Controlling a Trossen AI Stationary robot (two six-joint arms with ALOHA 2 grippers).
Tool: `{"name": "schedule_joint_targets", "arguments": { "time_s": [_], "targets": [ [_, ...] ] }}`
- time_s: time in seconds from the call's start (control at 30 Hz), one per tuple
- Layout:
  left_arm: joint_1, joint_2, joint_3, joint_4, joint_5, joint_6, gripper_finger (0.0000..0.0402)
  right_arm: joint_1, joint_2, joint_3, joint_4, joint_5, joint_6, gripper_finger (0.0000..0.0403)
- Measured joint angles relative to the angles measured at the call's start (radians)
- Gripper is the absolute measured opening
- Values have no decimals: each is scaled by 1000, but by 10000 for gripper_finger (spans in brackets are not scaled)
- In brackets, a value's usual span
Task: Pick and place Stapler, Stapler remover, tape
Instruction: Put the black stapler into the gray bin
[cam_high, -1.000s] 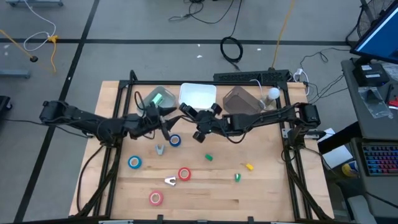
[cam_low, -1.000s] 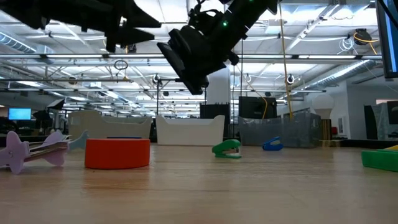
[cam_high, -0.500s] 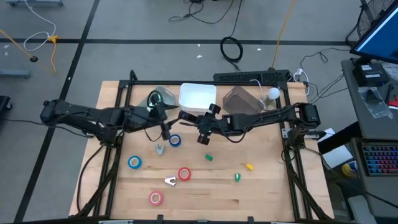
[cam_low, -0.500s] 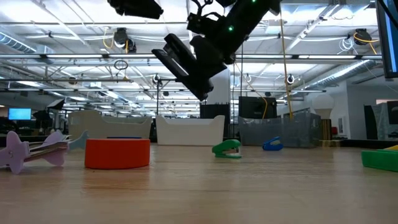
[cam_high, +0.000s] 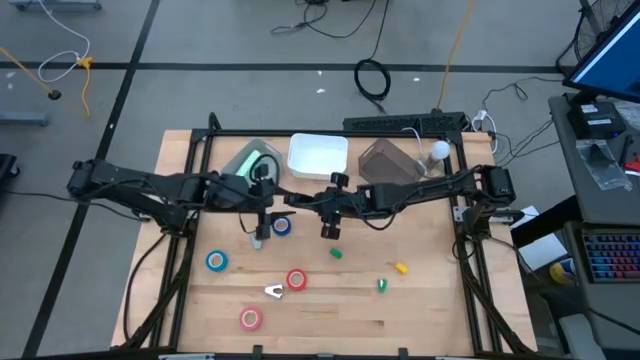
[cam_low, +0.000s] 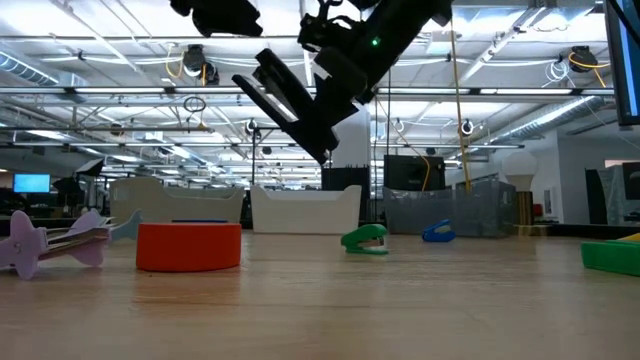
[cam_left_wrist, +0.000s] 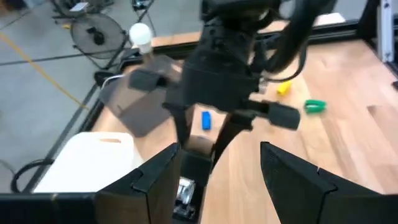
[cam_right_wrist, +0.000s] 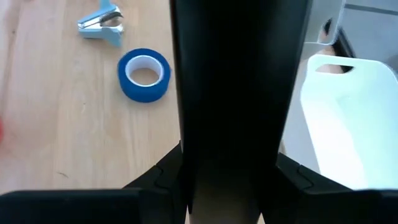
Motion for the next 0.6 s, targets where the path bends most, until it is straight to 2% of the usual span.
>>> {"name": "schedule_joint_targets", "arguments": {
  "time_s": [0.3,0.6],
  "targets": [
    [0,62,-1,8,11,1,223,1,0,0,-8,-30,25,129],
    [0,66,-1,23,18,19,223,25,-2,-1,-14,-55,27,129]
  ]
}}
